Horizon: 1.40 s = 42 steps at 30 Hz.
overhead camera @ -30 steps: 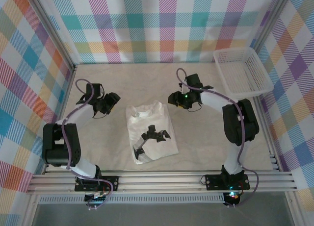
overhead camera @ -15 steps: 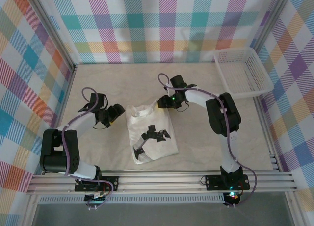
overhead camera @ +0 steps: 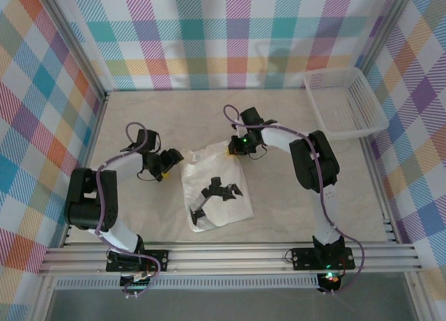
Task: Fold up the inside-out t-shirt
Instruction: Fold the T-shirt at the center of the table.
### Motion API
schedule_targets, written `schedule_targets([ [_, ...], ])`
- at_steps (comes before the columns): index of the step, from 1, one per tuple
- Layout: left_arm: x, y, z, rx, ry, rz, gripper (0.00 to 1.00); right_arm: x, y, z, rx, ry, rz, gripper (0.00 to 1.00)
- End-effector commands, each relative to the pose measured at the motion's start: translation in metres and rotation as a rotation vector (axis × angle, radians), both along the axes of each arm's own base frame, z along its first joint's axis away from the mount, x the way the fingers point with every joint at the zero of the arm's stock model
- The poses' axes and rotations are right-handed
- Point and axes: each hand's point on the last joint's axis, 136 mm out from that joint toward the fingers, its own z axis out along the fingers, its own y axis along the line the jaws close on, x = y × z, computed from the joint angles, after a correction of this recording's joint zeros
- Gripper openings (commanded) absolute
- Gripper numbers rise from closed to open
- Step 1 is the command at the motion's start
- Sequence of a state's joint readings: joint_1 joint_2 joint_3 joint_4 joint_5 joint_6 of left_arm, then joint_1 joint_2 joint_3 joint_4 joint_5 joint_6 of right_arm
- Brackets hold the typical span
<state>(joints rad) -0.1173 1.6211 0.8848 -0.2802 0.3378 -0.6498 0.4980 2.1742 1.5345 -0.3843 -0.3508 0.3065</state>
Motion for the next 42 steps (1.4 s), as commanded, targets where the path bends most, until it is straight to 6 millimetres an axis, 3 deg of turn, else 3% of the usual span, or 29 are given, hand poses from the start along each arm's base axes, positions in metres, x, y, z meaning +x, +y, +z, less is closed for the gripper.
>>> schedule_targets([
  [1,0.029,-0.016,0.019,-0.005,-0.073,-0.017,0.71,-0.011,0.003,0.000,0.013,0.046,0.014,0.04],
  [5,0.038,-0.018,0.010,0.056,-0.029,-0.023,0.60,-0.014,0.003,-0.001,0.014,0.054,0.020,0.06],
  [10,0.042,-0.005,0.002,0.149,-0.007,-0.014,0.63,-0.019,0.004,0.000,0.024,0.062,0.035,0.09],
  [13,0.045,-0.017,-0.002,0.120,-0.011,-0.058,0.65,-0.019,0.004,-0.002,0.026,0.064,0.038,0.09],
  [16,0.052,-0.038,-0.004,0.060,-0.033,-0.121,0.59,-0.018,0.005,-0.003,0.029,0.070,0.039,0.09],
  [23,0.060,-0.061,-0.017,-0.015,-0.030,-0.126,0.30,-0.018,0.006,-0.002,0.034,0.072,0.031,0.09],
  [28,0.056,-0.055,-0.023,0.036,-0.013,-0.128,0.19,-0.020,0.005,-0.005,0.030,0.077,0.034,0.09],
  [32,0.057,-0.052,-0.022,0.049,-0.016,-0.121,0.00,-0.020,0.004,-0.003,0.035,0.080,0.024,0.08],
  [34,0.058,-0.058,-0.009,0.009,-0.010,-0.149,0.00,-0.016,0.004,0.007,0.056,0.073,0.011,0.07],
  [36,0.066,-0.063,0.023,-0.051,-0.041,-0.174,0.00,-0.008,0.003,0.032,0.096,0.054,-0.011,0.07],
  [39,0.086,-0.064,0.108,-0.194,-0.194,-0.161,0.00,0.007,0.001,0.090,0.183,-0.029,-0.038,0.06],
  [42,0.094,-0.066,0.205,-0.343,-0.354,-0.162,0.00,0.016,0.005,0.168,0.280,-0.158,-0.018,0.05],
])
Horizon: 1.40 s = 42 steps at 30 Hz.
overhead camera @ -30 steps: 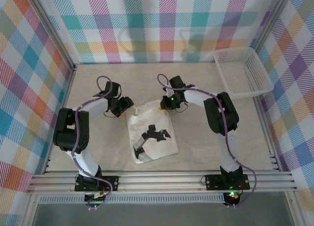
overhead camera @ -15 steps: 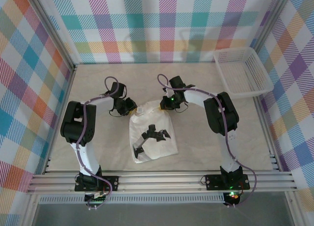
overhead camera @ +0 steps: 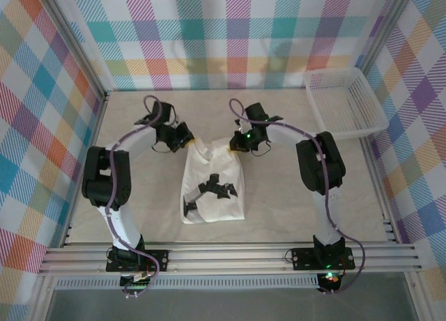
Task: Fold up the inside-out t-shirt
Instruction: Fold the T-shirt at the center of the table.
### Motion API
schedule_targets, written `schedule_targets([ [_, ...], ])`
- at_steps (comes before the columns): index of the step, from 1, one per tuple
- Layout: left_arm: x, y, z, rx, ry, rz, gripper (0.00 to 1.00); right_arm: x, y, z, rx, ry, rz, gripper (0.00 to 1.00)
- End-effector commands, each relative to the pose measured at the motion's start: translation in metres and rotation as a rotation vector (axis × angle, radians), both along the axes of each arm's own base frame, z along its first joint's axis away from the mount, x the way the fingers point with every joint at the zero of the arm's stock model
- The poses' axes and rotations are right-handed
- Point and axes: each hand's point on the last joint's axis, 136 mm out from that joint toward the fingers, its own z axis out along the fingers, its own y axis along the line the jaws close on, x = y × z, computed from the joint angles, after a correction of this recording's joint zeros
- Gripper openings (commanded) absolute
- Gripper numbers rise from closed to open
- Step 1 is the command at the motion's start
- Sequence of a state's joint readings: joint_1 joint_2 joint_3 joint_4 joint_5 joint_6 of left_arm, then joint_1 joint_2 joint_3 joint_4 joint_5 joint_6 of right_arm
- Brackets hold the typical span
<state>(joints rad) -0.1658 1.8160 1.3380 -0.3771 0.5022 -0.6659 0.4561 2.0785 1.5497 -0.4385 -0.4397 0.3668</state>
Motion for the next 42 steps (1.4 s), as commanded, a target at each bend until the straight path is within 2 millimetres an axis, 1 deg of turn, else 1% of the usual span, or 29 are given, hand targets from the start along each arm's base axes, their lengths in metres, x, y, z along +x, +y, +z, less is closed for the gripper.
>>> schedule_targets([
  [1,0.002,-0.009,0.153,-0.216,-0.262,-0.046,0.00,0.013,0.015,0.146,0.218,-0.240,0.040,0.05],
  [2,-0.003,-0.009,0.178,-0.230,-0.306,-0.054,0.00,0.012,0.016,0.174,0.256,-0.298,0.057,0.05],
  [3,-0.009,-0.009,0.198,-0.236,-0.341,-0.058,0.00,0.010,0.017,0.194,0.282,-0.350,0.065,0.05],
  [5,-0.023,-0.005,0.219,-0.234,-0.390,-0.052,0.00,0.005,0.013,0.225,0.319,-0.436,0.065,0.05],
  [6,-0.031,-0.003,0.219,-0.227,-0.397,-0.048,0.00,0.000,0.011,0.234,0.334,-0.472,0.067,0.05],
  [7,-0.040,-0.001,0.216,-0.220,-0.399,-0.046,0.00,-0.004,0.009,0.238,0.347,-0.504,0.065,0.05],
  [8,-0.049,0.002,0.206,-0.206,-0.389,-0.040,0.00,-0.009,0.005,0.236,0.354,-0.530,0.061,0.06],
  [9,-0.060,0.005,0.189,-0.190,-0.369,-0.032,0.00,-0.014,0.002,0.225,0.349,-0.544,0.059,0.06],
  [10,-0.071,0.006,0.165,-0.178,-0.332,-0.026,0.00,-0.020,0.000,0.208,0.340,-0.540,0.060,0.06],
  [12,-0.097,0.006,0.115,-0.170,-0.250,-0.019,0.00,-0.038,-0.005,0.161,0.313,-0.461,0.073,0.06],
  [13,-0.109,0.006,0.094,-0.171,-0.207,-0.016,0.00,-0.048,-0.007,0.139,0.303,-0.402,0.084,0.06],
  [15,-0.138,0.005,0.050,-0.170,-0.104,-0.018,0.00,-0.077,-0.013,0.094,0.284,-0.255,0.099,0.06],
  [17,-0.163,0.001,0.023,-0.174,-0.031,-0.026,0.00,-0.103,-0.018,0.066,0.273,-0.162,0.109,0.06],
  [18,-0.174,0.000,0.013,-0.169,-0.003,-0.032,0.00,-0.116,-0.021,0.056,0.268,-0.127,0.112,0.06],
  [20,-0.190,0.003,-0.001,-0.140,0.033,-0.030,0.00,-0.134,-0.027,0.046,0.261,-0.091,0.111,0.06],
  [22,-0.195,0.008,-0.005,-0.112,0.034,-0.022,0.00,-0.143,-0.032,0.046,0.258,-0.083,0.107,0.06],
  [24,-0.192,0.011,-0.001,-0.081,0.005,-0.022,0.00,-0.143,-0.033,0.055,0.263,-0.105,0.107,0.06],
  [26,-0.178,0.009,0.012,-0.075,-0.068,-0.040,0.00,-0.137,-0.032,0.065,0.266,-0.151,0.106,0.09],
  [28,-0.162,0.008,0.025,-0.050,-0.134,-0.052,0.00,-0.123,-0.032,0.069,0.242,-0.204,0.083,0.10],
  [30,-0.141,0.015,0.033,0.029,-0.209,-0.043,0.00,-0.104,-0.030,0.070,0.221,-0.250,0.055,0.09],
  [31,-0.132,0.022,0.032,0.082,-0.234,-0.026,0.00,-0.096,-0.030,0.068,0.205,-0.259,0.043,0.08],
  [32,-0.123,0.029,0.027,0.142,-0.246,-0.008,0.00,-0.086,-0.028,0.063,0.186,-0.262,0.030,0.07],
  [33,-0.106,0.033,0.028,0.182,-0.310,0.004,0.00,-0.076,-0.027,0.057,0.164,-0.255,0.024,0.07],
  [34,-0.096,0.034,0.024,0.205,-0.330,0.003,0.00,-0.068,-0.025,0.051,0.145,-0.254,0.021,0.07],
  [36,-0.072,0.034,0.007,0.250,-0.320,-0.017,0.00,-0.050,-0.023,0.031,0.096,-0.247,0.007,0.08],
  [37,-0.064,0.035,-0.004,0.272,-0.303,-0.019,0.00,-0.044,-0.020,0.023,0.089,-0.249,0.010,0.08],
  [38,-0.056,0.037,-0.019,0.298,-0.270,-0.015,0.00,-0.039,-0.017,0.013,0.084,-0.239,0.016,0.09],
  [40,-0.045,0.043,-0.046,0.338,-0.220,0.007,0.00,-0.032,-0.013,-0.004,0.072,-0.212,0.020,0.10],
  [42,-0.036,0.038,-0.062,0.315,-0.196,-0.011,0.14,-0.029,-0.012,-0.015,0.066,-0.185,0.010,0.15],
])
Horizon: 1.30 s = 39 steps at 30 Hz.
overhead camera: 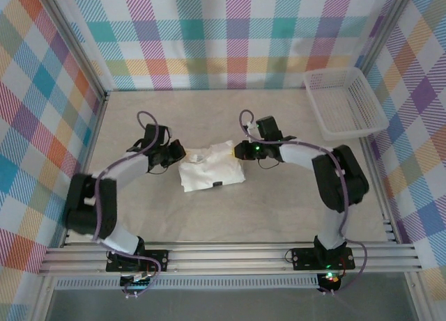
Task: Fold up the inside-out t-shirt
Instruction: Fold the T-shirt at the center of the table, then move the T-shirt to the middle-left of the table.
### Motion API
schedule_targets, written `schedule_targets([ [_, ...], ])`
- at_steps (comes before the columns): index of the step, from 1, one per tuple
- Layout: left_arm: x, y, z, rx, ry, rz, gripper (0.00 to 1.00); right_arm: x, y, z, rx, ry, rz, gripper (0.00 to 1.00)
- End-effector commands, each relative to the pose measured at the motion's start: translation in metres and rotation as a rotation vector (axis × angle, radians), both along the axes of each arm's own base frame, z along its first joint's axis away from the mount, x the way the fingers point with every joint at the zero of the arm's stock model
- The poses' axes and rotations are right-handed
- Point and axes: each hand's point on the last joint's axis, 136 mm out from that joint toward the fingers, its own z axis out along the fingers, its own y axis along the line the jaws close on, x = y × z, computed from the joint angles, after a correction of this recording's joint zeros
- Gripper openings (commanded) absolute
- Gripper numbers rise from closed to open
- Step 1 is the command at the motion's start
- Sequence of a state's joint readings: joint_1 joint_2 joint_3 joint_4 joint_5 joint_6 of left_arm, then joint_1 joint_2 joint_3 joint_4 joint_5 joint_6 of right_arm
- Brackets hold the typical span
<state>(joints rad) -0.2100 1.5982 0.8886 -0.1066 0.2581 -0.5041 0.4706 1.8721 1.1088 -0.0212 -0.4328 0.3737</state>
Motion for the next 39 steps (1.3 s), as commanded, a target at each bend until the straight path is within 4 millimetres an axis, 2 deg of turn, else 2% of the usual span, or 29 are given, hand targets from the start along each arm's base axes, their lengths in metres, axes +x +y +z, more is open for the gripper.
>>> schedule_targets([
  [1,0.025,0.004,-0.009,0.038,-0.036,-0.006,0.20,0.010,0.000,-0.005,-0.009,-0.018,-0.002,0.20],
  [3,0.028,0.000,-0.001,0.017,-0.049,-0.024,0.34,0.008,-0.003,0.006,-0.014,-0.029,-0.015,0.38],
  [4,0.027,0.001,0.006,0.019,-0.062,-0.019,0.39,0.007,-0.006,0.013,-0.022,-0.040,-0.026,0.43],
  [7,0.019,0.011,0.035,0.045,-0.108,0.007,0.52,0.001,-0.021,0.037,-0.048,-0.095,-0.069,0.52],
  [10,-0.003,0.024,0.056,0.075,-0.117,0.045,0.60,-0.013,-0.031,0.044,-0.053,-0.093,-0.095,0.56],
  [12,-0.024,0.029,0.062,0.075,-0.110,0.056,0.60,-0.021,-0.037,0.042,-0.047,-0.061,-0.134,0.57],
  [14,-0.048,0.032,0.061,0.072,-0.087,0.051,0.60,-0.030,-0.041,0.030,-0.033,0.009,-0.182,0.58],
  [17,-0.078,0.037,0.072,0.057,-0.115,0.055,0.61,-0.043,-0.033,0.010,0.013,0.130,-0.211,0.59],
  [19,-0.094,0.042,0.088,0.049,-0.162,0.071,0.64,-0.053,-0.024,-0.002,0.029,0.233,-0.229,0.54],
  [20,-0.102,0.046,0.098,0.050,-0.196,0.084,0.69,-0.060,-0.017,-0.008,0.047,0.318,-0.249,0.49],
  [22,-0.114,0.056,0.114,0.061,-0.254,0.124,0.79,-0.074,0.009,-0.007,0.112,0.430,-0.241,0.43],
  [25,-0.128,0.073,0.129,0.086,-0.323,0.203,0.90,-0.081,0.054,0.006,0.094,0.396,-0.186,0.40],
  [28,-0.133,0.092,0.128,0.123,-0.326,0.309,0.98,-0.067,0.102,0.007,0.073,0.343,-0.182,0.34],
  [30,-0.131,0.100,0.121,0.131,-0.303,0.372,1.00,-0.056,0.143,0.000,0.111,0.344,-0.163,0.33],
  [33,-0.126,0.106,0.108,0.157,-0.241,0.417,1.00,-0.037,0.195,-0.001,0.139,0.340,-0.083,0.39],
  [35,-0.123,0.111,0.098,0.194,-0.190,0.442,1.00,-0.023,0.207,0.013,0.120,0.283,-0.035,0.49],
  [36,-0.121,0.113,0.092,0.212,-0.157,0.448,1.00,-0.019,0.207,0.027,0.127,0.241,-0.005,0.53],
  [37,-0.119,0.115,0.087,0.220,-0.133,0.452,1.00,-0.015,0.202,0.038,0.130,0.203,0.004,0.56],
  [39,-0.109,0.112,0.073,0.204,-0.090,0.432,0.99,-0.011,0.178,0.060,0.138,0.128,0.008,0.61],
])
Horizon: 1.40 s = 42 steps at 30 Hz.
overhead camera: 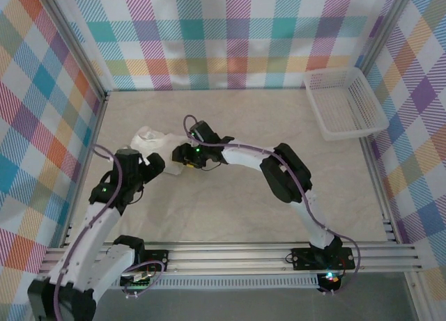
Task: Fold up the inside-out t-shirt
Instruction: Move the T-shirt to the middle-left of the table, then move the T-shirt to the top-left of the table.
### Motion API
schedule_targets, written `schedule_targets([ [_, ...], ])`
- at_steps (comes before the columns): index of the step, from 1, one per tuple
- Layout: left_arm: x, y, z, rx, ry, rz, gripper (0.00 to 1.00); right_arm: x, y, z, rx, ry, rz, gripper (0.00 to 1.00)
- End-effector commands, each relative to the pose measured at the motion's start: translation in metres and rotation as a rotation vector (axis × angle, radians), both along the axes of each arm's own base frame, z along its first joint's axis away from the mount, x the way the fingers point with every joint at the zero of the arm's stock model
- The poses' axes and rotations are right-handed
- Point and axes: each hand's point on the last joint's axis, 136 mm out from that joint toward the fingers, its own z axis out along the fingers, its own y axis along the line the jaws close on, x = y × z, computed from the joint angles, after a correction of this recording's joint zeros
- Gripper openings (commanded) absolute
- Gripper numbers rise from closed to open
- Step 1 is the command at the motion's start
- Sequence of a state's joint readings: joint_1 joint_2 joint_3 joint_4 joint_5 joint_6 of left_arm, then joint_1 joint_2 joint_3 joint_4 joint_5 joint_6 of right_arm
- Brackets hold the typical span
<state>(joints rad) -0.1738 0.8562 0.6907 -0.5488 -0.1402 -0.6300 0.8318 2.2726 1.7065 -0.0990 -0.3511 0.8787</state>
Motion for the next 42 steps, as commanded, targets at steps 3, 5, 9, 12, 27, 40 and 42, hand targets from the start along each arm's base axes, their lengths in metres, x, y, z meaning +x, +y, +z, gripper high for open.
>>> schedule_targets([
  [3,0.030,-0.004,-0.026,-0.072,0.051,0.011,0.96,0.008,-0.073,0.068,0.008,-0.170,0.001,0.63],
  [5,0.048,-0.009,-0.042,-0.109,0.067,0.012,0.94,-0.001,-0.100,0.072,-0.023,-0.185,-0.017,0.63],
  [9,0.098,-0.026,-0.059,-0.197,0.045,-0.021,0.87,-0.026,-0.140,0.069,-0.106,-0.188,-0.035,0.63],
  [12,0.130,-0.034,-0.072,-0.242,0.051,-0.015,0.76,-0.033,-0.162,0.065,-0.144,-0.161,-0.077,0.63],
  [27,0.281,0.027,-0.112,-0.196,0.136,0.254,0.53,0.000,-0.234,0.087,-0.147,-0.143,-0.238,0.63],
  [40,0.410,0.013,-0.092,-0.284,-0.037,0.157,0.63,0.032,-0.269,0.087,-0.138,-0.119,-0.272,0.64],
  [42,0.410,0.012,-0.071,-0.269,-0.072,0.137,0.68,0.035,-0.278,0.090,-0.149,-0.131,-0.273,0.64],
])
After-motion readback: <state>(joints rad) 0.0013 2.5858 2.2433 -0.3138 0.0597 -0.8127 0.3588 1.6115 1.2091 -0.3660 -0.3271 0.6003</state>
